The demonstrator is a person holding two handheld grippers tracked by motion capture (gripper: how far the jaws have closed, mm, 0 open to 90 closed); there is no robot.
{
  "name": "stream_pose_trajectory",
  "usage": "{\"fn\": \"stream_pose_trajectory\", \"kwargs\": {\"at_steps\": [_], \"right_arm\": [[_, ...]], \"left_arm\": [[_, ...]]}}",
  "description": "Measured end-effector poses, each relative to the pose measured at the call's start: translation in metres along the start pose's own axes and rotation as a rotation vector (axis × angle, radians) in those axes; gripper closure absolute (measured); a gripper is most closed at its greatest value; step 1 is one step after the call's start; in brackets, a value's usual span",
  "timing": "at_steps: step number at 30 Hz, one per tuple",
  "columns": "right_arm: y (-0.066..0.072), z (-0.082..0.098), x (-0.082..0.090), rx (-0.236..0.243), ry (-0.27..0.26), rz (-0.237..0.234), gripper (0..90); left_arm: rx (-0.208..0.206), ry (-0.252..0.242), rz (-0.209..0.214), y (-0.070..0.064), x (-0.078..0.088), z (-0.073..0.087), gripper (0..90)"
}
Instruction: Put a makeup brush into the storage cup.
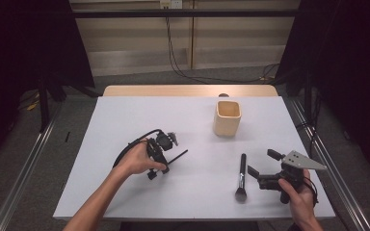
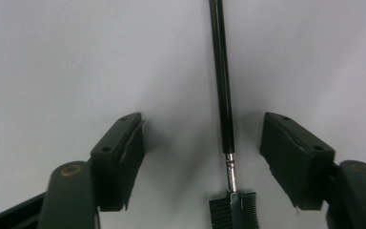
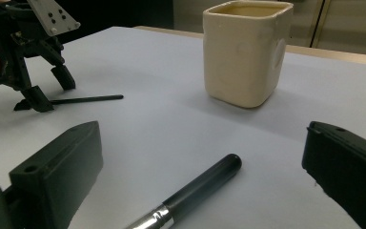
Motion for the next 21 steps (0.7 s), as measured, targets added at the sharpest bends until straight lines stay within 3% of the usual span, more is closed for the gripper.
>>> {"fn": "stream_pose_trajectory", "kwargs": {"at_steps": [2, 3, 12, 13, 21], "right_arm": [[0.0001, 0.0, -0.0001, 0.003, 0.0, 0.0, 0.0], [0.0, 0.0, 0.0, 0.003, -0.001, 0.0, 0.0], [0.0, 0.0001, -0.0002, 0.003, 0.001, 0.001, 0.0], [-0.0001, 0.0002, -0.0003, 0.003, 0.001, 0.001, 0.0], [0.0, 0.0002, -0.0007, 0.004, 0.002, 0.001, 0.0]], "left_arm": [[0.0, 0.006, -0.001, -0.0007, 0.0013, 0.0003, 37.7], [0.002, 0.008, 0.0, -0.0009, 0.0016, 0.0004, 45.4], [0.002, 0.03, 0.014, -0.0036, 0.0039, 0.001, 63.1], [0.005, 0.028, 0.019, -0.0042, 0.0038, 0.0013, 69.7], [0.035, 0.03, 0.032, -0.0044, 0.0043, 0.0032, 83.6]]}}
Point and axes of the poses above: each handheld gripper's, and its own axes: x roughly backward along the jaws, z roughly out of its underside, y roughly to its left, the point moved 4 cm from there along -x, roughly forward along the jaws, and after that the axes turned 9 degrees about y, right-handed, at the moved point
